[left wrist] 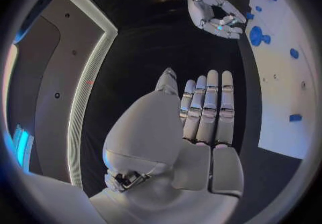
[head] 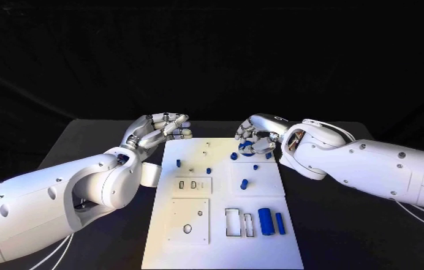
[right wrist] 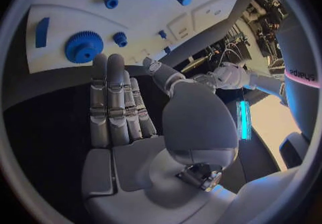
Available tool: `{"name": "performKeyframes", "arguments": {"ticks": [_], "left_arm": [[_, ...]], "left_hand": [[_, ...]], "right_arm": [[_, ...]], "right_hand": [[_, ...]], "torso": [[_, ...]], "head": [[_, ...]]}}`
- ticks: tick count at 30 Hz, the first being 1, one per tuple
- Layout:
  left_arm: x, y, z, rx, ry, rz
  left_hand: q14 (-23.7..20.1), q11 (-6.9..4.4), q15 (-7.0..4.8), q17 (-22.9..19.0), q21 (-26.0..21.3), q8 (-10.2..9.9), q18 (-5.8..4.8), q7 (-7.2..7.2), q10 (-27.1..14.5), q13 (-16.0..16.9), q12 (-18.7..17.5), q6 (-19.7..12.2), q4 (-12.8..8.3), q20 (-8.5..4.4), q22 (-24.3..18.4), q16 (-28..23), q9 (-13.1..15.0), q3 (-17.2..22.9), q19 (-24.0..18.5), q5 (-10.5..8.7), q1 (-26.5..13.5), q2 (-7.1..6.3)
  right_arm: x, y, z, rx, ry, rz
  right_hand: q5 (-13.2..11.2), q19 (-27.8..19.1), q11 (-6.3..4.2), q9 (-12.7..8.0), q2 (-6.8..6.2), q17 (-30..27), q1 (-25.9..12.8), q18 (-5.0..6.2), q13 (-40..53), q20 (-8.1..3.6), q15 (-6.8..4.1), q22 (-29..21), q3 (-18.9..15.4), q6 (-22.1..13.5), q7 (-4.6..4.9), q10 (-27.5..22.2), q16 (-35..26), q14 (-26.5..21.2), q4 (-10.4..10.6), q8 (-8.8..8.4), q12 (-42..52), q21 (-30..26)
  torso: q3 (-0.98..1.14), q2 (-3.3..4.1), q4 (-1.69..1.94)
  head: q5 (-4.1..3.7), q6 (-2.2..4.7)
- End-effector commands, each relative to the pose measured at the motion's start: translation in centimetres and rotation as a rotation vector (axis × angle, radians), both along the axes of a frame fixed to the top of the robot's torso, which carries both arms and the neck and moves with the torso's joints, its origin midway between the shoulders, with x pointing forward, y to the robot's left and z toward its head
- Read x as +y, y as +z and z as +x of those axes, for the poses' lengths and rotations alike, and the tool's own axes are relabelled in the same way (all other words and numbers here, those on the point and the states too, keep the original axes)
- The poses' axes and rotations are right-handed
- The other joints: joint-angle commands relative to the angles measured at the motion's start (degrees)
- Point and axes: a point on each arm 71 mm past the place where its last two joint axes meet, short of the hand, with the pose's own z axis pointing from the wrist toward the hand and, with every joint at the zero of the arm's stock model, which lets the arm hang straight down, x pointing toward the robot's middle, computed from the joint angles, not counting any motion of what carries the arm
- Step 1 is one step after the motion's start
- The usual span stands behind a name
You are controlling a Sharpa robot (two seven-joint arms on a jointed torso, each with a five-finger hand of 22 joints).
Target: Assemble the parts on the task board
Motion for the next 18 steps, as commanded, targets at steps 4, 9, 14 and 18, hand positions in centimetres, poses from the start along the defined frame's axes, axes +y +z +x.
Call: {"name": "performKeyframes", "arguments": {"ticks": [4, 9, 14, 18], "left_arm": [[-0.63, 0.51, -0.55, 0.008, -0.055, -0.028], [-0.75, 0.60, -0.62, 0.013, -0.060, -0.033], [-0.75, 0.59, -0.58, 0.017, -0.060, -0.035], [-0.73, 0.56, -0.54, 0.020, -0.060, -0.036]], "left_hand": [[-0.30, 0.19, 0.09, 0.29, 0.13, -0.37, 0.62, 0.17, 0.09, -0.03, -0.59, 0.01, 0.01, 0.08, -0.14, -0.35, 0.13, -0.60, 0.47, 0.00, 0.12, 0.13], [-0.60, 0.31, 0.19, 0.59, 0.08, -0.60, 0.59, 0.31, -0.02, -0.03, -0.90, -0.20, 0.02, 0.14, -0.20, -0.61, 0.23, -0.99, 0.52, -0.10, -0.17, 0.18], [-0.72, 0.36, 0.24, 0.72, 0.05, -0.69, 0.58, 0.37, -0.07, -0.03, -1.02, -0.29, 0.01, 0.16, -0.23, -0.71, 0.27, -1.15, 0.53, -0.20, -0.29, 0.20], [-0.83, 0.40, 0.28, 0.87, 0.01, -0.77, 0.57, 0.43, -0.12, -0.03, -1.14, -0.37, 0.02, 0.19, -0.26, -0.81, 0.33, -1.33, 0.52, -0.33, -0.43, 0.25]], "right_arm": [[0.57, -0.60, 0.12, -0.041, 0.008, -0.177], [0.90, -0.81, 0.21, -0.044, 0.006, -0.203], [1.05, -0.84, 0.28, -0.055, 0.000, -0.218], [1.01, -0.88, 0.35, -0.059, -0.008, -0.229]], "right_hand": [[0.19, 0.03, -0.52, 2.05, -0.78, 9.60, 0.44, 0.85, 2.34, -0.52, -0.34, 6.33, -0.51, 0.38, -0.32, -0.79, 12.78, 1.40, 1.30, -0.67, 0.29, 7.61], [0.87, 4.47, -0.52, 3.91, -1.25, 23.90, 0.55, -1.52, 3.95, -0.44, -0.32, 27.43, -0.16, 0.38, -0.43, -1.44, 30.47, 4.11, 2.06, -1.15, 0.31, 25.09], [0.99, 4.77, -0.49, 4.38, -1.38, 25.19, 0.65, -1.82, 4.27, -0.35, -0.26, 30.63, -0.13, 0.16, -0.49, -1.94, 32.58, 4.23, 2.26, -1.37, 0.17, 27.69], [1.29, 5.26, -0.55, 4.57, -1.34, 25.98, 0.69, -2.06, 4.42, -0.34, -0.29, 32.48, -0.05, 0.25, -0.56, -1.93, 33.53, 4.35, 2.35, -1.35, 0.23, 29.07]], "torso": [[-0.11, 1.48, 0.71], [-0.20, 1.92, 0.89], [-0.24, 2.23, 0.88], [-0.26, 2.32, 0.93]], "head": [[-0.31, -0.18], [-0.48, -0.21], [-0.63, -0.19], [-0.70, -0.27]]}}
